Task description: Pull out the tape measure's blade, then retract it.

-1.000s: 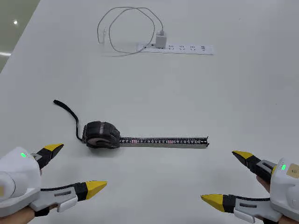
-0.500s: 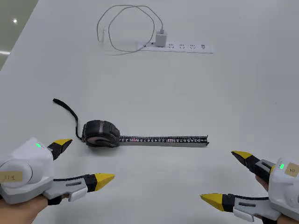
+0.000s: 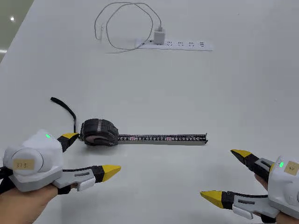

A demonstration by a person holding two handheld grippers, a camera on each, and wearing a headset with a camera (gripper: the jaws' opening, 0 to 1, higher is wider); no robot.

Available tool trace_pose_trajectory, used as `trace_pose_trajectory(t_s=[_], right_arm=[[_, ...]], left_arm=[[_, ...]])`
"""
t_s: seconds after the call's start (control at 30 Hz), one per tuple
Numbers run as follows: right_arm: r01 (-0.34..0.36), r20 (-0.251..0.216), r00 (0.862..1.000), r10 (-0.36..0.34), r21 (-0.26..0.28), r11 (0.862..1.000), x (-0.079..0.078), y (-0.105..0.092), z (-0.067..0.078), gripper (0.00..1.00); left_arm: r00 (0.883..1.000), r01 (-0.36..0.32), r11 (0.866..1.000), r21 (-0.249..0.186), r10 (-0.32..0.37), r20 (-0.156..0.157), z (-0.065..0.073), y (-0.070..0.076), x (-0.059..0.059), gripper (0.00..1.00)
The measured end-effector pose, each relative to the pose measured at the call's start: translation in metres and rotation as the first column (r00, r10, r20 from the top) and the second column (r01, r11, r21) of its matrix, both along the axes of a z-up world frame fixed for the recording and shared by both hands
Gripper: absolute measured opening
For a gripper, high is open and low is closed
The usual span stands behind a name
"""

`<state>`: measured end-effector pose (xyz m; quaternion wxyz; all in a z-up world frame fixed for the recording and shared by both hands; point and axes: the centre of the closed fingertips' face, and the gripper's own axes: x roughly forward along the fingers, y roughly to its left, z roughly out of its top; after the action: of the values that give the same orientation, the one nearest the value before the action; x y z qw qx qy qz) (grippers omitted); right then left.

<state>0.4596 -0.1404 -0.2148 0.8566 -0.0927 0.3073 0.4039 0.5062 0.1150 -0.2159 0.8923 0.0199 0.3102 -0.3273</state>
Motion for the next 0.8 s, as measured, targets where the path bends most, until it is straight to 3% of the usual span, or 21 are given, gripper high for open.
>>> trace_pose_trajectory(t_s=[0.5,0.8], right_arm=[[-0.018,-0.010,1.000,0.018,0.004,1.000,0.001,0.003,-0.002,0.79],[-0.102,-0.009,0.995,0.102,-0.065,0.993,0.012,0.000,-0.005,0.72]], left_arm=[[0.999,-0.048,0.999,-0.007,0.049,0.004,0.001,0.000,0.005,0.87],[0.995,-0.099,0.995,-0.006,0.099,0.008,-0.001,0.000,0.011,0.86]])
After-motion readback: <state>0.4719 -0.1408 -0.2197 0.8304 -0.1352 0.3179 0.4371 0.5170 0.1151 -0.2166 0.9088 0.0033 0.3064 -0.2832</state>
